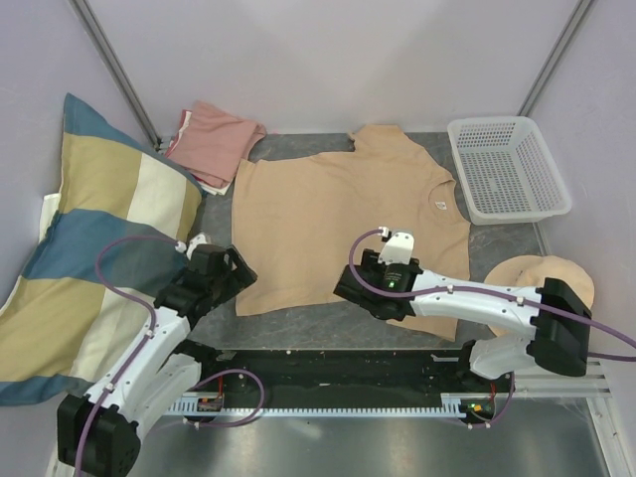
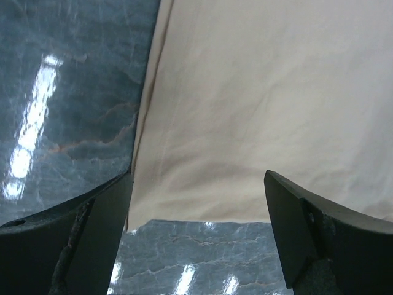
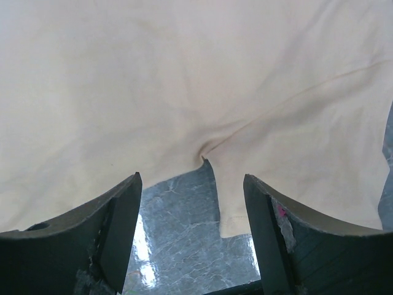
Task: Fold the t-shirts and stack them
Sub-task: Flatten out the tshirt
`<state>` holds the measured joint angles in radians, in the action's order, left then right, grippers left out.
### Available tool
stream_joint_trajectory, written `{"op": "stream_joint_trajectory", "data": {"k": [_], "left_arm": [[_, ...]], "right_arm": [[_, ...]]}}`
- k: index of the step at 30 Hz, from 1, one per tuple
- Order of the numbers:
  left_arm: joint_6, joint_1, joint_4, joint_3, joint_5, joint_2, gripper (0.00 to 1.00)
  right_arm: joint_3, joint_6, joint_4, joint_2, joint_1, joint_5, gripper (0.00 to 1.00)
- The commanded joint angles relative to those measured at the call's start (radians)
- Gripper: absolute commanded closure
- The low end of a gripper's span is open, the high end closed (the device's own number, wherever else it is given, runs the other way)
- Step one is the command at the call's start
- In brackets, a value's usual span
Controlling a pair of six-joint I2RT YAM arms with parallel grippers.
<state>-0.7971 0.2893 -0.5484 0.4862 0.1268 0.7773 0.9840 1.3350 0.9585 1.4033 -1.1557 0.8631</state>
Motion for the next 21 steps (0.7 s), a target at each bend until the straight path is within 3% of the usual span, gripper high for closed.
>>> {"op": "stream_joint_trajectory", "data": {"k": [1,8,11,17,21], "left_arm": [[-0.171,0.077,-0.097,-0.015,0.088,-0.004,0.05],[-0.421,0.354,-0.238,0.026,0.255,0.097,0.05],[-0.539,0.425,-0.306,0.052,0.309,0.151,0.05],[-0.611,0.435,-0.459,0.081,0.437,0.120,0.06],[-0.634,0.435,-0.484,0.078,0.476,0.085,0.15]], "right_arm": [[0.057,-0.078,0.003,-0.059,-0.004,0.079,0.24],[0.056,-0.183,-0.076,-0.079,-0.004,0.067,0.25],[0.045,-0.221,-0.119,-0.083,-0.002,0.048,0.24],[0.022,-0.266,-0.193,-0.079,-0.002,0.010,0.24],[0.010,-0.283,-0.222,-0.067,-0.002,-0.013,0.24]]}}
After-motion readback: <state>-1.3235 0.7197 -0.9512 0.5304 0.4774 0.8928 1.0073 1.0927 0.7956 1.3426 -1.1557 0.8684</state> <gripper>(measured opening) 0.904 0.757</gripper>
